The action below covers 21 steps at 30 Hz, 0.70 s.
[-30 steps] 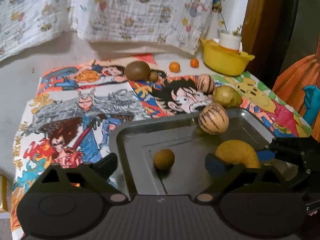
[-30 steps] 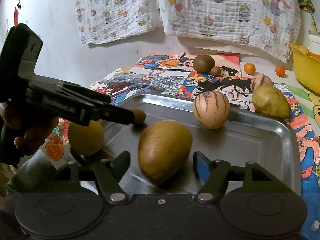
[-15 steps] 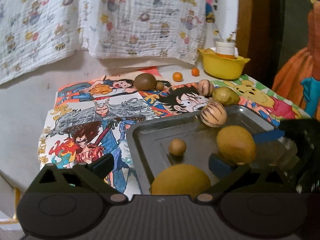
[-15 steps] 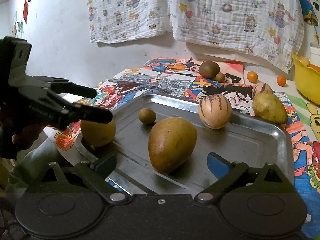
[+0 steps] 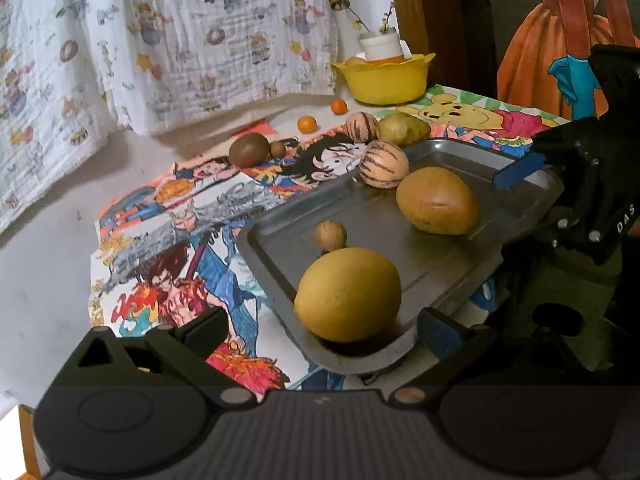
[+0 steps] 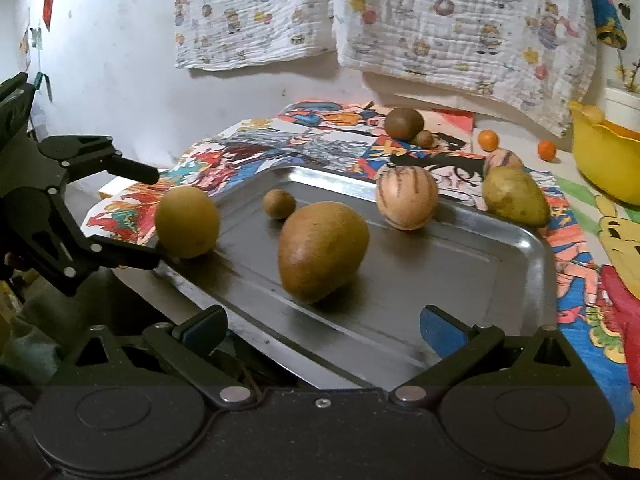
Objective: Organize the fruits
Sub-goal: 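Withdraw both tools and move them toward the green pear and striped fruit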
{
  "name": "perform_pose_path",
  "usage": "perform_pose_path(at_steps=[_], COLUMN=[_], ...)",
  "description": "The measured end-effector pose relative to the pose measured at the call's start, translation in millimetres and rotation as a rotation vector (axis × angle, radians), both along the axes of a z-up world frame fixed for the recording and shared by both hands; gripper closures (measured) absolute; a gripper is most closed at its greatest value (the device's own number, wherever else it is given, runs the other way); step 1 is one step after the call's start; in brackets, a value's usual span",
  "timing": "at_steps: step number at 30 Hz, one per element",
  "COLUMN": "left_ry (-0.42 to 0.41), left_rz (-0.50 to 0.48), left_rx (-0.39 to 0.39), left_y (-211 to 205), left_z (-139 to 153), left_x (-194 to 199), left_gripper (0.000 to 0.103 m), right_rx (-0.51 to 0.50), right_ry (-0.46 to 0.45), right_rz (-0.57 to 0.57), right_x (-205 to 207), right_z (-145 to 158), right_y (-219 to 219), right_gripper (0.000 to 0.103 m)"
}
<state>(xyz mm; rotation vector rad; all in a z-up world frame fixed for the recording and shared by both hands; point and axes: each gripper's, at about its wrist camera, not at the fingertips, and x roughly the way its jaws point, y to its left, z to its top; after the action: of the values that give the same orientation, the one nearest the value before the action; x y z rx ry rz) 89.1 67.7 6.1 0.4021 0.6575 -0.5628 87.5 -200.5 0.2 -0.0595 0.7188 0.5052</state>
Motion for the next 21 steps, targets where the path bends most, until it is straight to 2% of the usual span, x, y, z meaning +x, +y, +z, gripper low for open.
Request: perform_pose_path(at_steps=[4,8,17,21], left_ry=[0.05,0.037,0.034,0.052], left_rz=[-0.055,-0.104,-0.117,-0.108], left_rx=[-0.029,-0.045,-0.021,-0.055], left_y=[5,1,-13,-15], left_z=[7,15,22,24], left_x=[2,0,17,32], left_gripper=[0.001,0.001,0.001,0.001], right_rx=[-0.032,-0.054,-0.041,-0.013], right_ry=[-0.009,-0.038,-0.064,-0.063], right_rz=[-0.034,-0.053,-0.072,-0.097], right_x=[0,1,5,13], right_z=[2,4,9,10], right_y=[-2,-2,-4,-11], right_gripper=[0.001,0.001,0.001,0.001])
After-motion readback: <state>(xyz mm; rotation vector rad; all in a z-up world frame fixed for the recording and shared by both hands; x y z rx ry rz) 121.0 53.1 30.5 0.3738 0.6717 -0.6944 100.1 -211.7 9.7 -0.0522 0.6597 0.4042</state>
